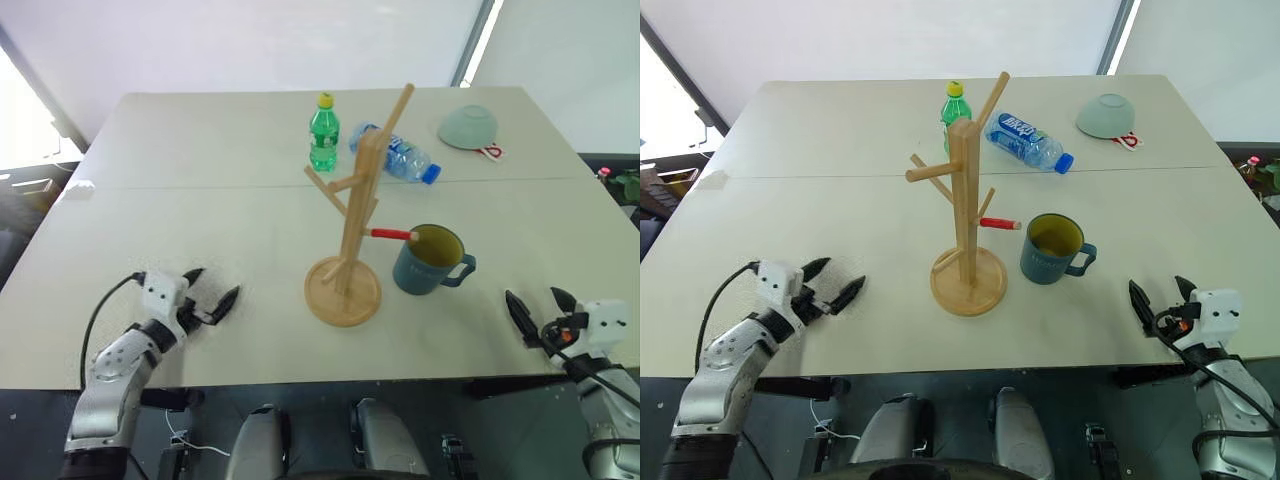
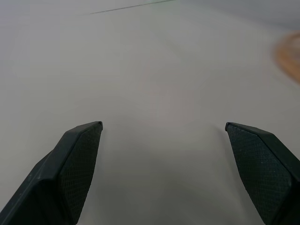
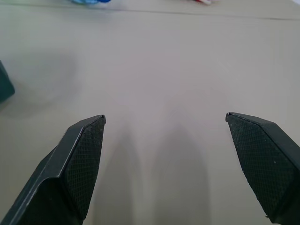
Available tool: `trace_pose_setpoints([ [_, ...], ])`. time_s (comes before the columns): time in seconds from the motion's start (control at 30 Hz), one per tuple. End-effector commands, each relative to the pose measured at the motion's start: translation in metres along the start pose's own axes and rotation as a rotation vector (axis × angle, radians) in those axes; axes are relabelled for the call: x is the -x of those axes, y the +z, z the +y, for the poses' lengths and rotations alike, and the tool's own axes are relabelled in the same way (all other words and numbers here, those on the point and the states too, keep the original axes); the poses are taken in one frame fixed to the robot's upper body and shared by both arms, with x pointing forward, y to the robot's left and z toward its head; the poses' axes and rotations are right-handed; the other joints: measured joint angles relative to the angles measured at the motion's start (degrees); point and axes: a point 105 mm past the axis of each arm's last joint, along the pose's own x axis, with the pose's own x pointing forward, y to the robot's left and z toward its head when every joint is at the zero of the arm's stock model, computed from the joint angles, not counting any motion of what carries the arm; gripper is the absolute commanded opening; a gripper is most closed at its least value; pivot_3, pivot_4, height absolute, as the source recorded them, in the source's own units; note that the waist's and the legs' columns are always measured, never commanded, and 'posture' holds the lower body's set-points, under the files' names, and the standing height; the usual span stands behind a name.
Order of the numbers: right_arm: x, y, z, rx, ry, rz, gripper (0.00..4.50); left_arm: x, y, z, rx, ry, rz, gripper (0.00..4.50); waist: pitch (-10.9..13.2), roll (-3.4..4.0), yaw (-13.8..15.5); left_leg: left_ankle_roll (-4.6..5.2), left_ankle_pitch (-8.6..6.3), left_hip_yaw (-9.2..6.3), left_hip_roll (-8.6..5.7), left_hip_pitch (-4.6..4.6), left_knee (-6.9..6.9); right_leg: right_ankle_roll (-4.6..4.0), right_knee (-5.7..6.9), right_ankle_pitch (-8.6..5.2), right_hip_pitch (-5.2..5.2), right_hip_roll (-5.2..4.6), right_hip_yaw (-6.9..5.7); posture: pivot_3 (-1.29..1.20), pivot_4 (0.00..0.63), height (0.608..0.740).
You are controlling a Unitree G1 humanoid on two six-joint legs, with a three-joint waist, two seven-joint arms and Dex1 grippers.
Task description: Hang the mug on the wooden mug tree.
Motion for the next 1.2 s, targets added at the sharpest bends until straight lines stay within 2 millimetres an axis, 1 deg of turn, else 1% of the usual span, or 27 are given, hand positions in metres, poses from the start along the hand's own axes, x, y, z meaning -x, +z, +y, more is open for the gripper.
trace_pose_setpoints([
  [0.03,-0.001,0.014,0.014,0.039,0.078,-0.047,4.29,0.000,0.020,-0.061,-0.065,-0.347,-0.053,4.50,0.00,0.00,-0.09,0.00,0.00,0.03,0.00,0.00,-0.06,0.00,0.00,0.00,-0.06,-0.04,0.00,0.00,0.150,0.740],
  [0.07,-0.002,0.015,0.017,0.044,0.093,-0.047,4.29,0.002,0.021,-0.073,-0.071,-0.418,-0.054,4.50,-0.01,0.00,-0.14,0.00,0.00,0.08,0.00,0.02,-0.16,-0.01,-0.03,0.00,-0.11,-0.09,0.00,0.00,0.150,0.740],
  [0.17,-0.005,0.020,0.028,0.047,0.131,-0.065,4.29,0.000,0.026,-0.096,-0.070,-0.548,-0.058,4.50,-0.03,0.05,-0.07,0.00,0.01,0.22,0.01,0.02,-0.38,-0.02,-0.03,-0.01,-0.29,-0.13,0.00,0.00,0.150,0.740],
  [0.23,-0.007,0.022,0.035,0.049,0.147,-0.078,4.29,-0.004,0.033,-0.108,-0.077,-0.610,-0.081,4.50,-0.03,0.05,0.03,0.01,0.02,0.22,0.01,-0.01,-0.41,-0.02,0.00,-0.01,-0.37,-0.07,-0.03,0.00,0.150,0.740],
  [0.3,-0.009,0.024,0.043,0.054,0.165,-0.087,4.29,-0.009,0.038,-0.114,-0.096,-0.641,-0.101,4.50,-0.03,0.04,0.12,0.02,0.02,0.21,0.02,-0.02,-0.41,-0.02,0.00,-0.01,-0.37,0.00,-0.05,0.00,0.150,0.740],
  [0.47,-0.016,0.028,0.058,0.042,0.194,-0.111,4.29,-0.015,0.043,-0.113,-0.131,-0.645,-0.125,4.50,-0.03,0.03,0.02,0.03,0.03,0.28,-0.02,-0.03,-0.35,0.00,0.00,-0.01,-0.36,0.22,-0.07,0.00,0.150,0.740],
  [0.63,-0.022,0.029,0.066,0.028,0.206,-0.126,4.29,-0.017,0.046,-0.113,-0.146,-0.637,-0.144,4.50,-0.02,0.01,-0.02,0.03,0.03,0.30,0.03,0.00,-0.31,0.01,0.02,-0.01,-0.35,0.44,0.00,0.00,0.150,0.740],
  [0.8,-0.029,0.032,0.069,0.012,0.206,-0.146,4.29,-0.019,0.046,-0.110,-0.138,-0.612,-0.154,4.50,-0.02,0.01,0.01,0.03,0.03,0.27,0.03,0.01,-0.29,0.01,0.06,-0.01,-0.35,0.55,0.01,0.00,0.150,0.740],
  [1.0,-0.041,0.037,0.065,-0.018,0.164,-0.171,4.29,-0.019,0.047,-0.111,-0.138,-0.605,-0.163,4.50,-0.03,0.01,-0.05,0.03,0.03,0.27,0.03,0.04,-0.27,0.01,0.10,0.00,-0.34,0.61,0.02,0.00,0.150,0.740],
  [1.07,-0.046,0.035,0.063,-0.020,0.150,-0.164,4.29,-0.019,0.047,-0.111,-0.137,-0.604,-0.165,4.50,-0.03,0.01,-0.04,0.03,0.03,0.27,0.03,0.04,-0.26,0.01,0.12,0.00,-0.34,0.63,0.03,0.00,0.150,0.740],
  [1.2,-0.053,0.029,0.066,-0.027,0.160,-0.146,4.29,-0.021,0.052,-0.111,-0.135,-0.600,-0.175,4.50,-0.03,0.01,0.02,0.03,0.04,0.27,0.02,0.04,-0.24,0.01,0.14,0.00,-0.33,0.63,0.03,0.00,0.150,0.740],
])
